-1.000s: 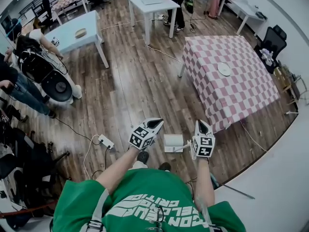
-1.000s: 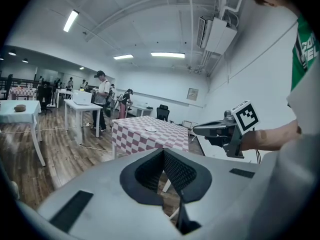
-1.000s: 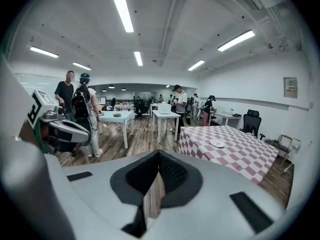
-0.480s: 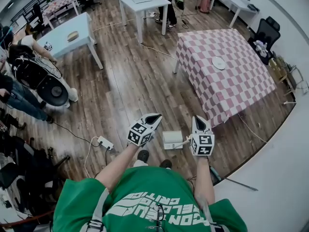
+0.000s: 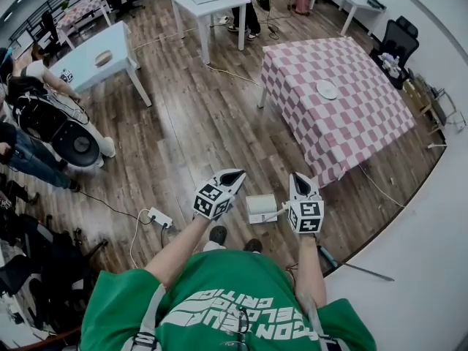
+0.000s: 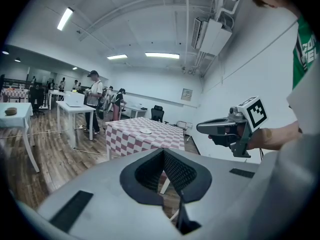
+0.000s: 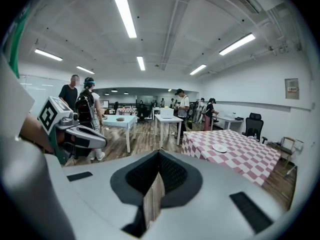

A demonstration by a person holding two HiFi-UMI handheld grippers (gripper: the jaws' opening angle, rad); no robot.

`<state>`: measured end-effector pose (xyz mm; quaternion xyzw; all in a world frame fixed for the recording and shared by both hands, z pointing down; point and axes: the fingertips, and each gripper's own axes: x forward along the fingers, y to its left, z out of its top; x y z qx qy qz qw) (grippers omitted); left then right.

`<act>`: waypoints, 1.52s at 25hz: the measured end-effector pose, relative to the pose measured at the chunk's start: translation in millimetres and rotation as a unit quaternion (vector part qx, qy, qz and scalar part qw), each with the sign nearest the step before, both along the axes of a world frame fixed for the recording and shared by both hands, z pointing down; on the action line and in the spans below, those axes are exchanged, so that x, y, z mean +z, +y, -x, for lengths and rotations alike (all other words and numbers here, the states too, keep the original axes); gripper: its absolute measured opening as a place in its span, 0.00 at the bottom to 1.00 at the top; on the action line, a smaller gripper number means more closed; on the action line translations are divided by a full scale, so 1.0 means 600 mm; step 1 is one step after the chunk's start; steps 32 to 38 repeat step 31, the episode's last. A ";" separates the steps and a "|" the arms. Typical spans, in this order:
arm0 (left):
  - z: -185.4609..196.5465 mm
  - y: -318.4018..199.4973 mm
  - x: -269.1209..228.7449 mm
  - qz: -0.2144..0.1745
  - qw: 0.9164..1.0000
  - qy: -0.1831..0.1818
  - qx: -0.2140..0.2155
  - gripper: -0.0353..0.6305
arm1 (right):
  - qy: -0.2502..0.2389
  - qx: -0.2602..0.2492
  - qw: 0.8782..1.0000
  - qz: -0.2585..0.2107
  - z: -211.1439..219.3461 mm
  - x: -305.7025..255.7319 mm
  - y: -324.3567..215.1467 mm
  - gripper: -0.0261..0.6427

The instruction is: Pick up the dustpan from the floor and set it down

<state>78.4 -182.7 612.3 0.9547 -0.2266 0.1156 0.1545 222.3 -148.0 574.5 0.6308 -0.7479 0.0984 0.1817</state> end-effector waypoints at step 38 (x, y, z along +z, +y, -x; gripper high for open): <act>-0.006 0.000 0.007 -0.001 1.000 -0.005 0.017 0.06 | 0.000 0.015 1.000 0.011 -0.015 0.024 0.014 0.05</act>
